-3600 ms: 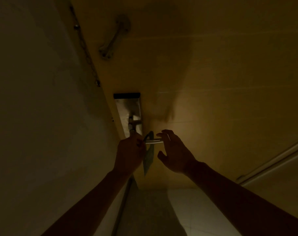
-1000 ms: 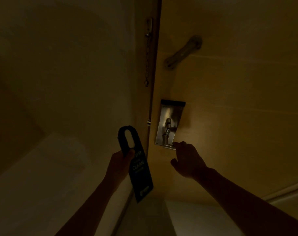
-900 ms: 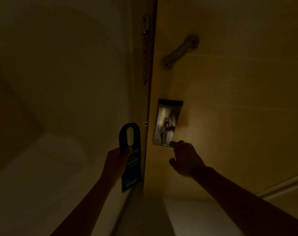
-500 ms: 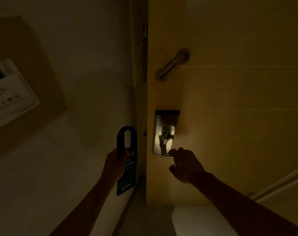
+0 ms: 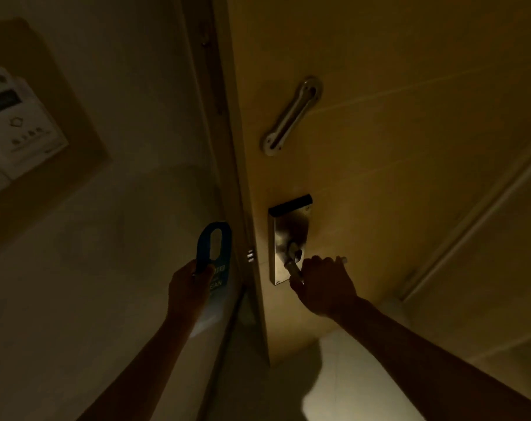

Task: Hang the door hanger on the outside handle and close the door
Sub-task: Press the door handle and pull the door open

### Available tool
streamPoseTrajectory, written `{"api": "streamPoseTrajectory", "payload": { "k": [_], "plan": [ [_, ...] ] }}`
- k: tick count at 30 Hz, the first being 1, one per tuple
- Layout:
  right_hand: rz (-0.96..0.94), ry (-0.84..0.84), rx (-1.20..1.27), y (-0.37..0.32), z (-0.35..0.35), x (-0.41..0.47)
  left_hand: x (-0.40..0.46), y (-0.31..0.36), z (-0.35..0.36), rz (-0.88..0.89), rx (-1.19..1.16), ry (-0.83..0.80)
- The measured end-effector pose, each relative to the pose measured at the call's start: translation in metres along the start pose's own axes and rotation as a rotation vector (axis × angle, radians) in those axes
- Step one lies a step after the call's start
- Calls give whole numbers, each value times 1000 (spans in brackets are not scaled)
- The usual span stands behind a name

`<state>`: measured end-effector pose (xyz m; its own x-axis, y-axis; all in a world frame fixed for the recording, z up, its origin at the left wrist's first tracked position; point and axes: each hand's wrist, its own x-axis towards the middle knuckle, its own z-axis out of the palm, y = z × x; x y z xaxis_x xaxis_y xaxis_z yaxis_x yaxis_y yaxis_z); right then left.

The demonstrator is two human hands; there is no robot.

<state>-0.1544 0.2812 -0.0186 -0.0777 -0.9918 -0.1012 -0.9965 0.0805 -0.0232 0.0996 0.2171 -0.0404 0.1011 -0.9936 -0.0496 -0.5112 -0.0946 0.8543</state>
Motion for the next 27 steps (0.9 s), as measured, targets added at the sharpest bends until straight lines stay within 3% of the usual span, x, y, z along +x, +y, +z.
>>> {"api": "streamPoseTrajectory", "payload": {
  "k": [3, 11, 16, 20, 27],
  "plan": [
    [15, 19, -70, 5, 6, -33, -14, -6, 11, 23, -44, -25],
    [157, 64, -50, 24, 34, -137, -51, -10, 39, 114, -42, -291],
    [214, 26, 128, 53, 37, -210, -90, 15, 77, 244, -7, -457],
    [400, 118, 439, 79, 34, -262, -125, 42, 110, 323, 69, -563],
    [484, 257, 452, 128, 42, -356, -223, 93, 172, 447, 45, -586]
  ]
}}
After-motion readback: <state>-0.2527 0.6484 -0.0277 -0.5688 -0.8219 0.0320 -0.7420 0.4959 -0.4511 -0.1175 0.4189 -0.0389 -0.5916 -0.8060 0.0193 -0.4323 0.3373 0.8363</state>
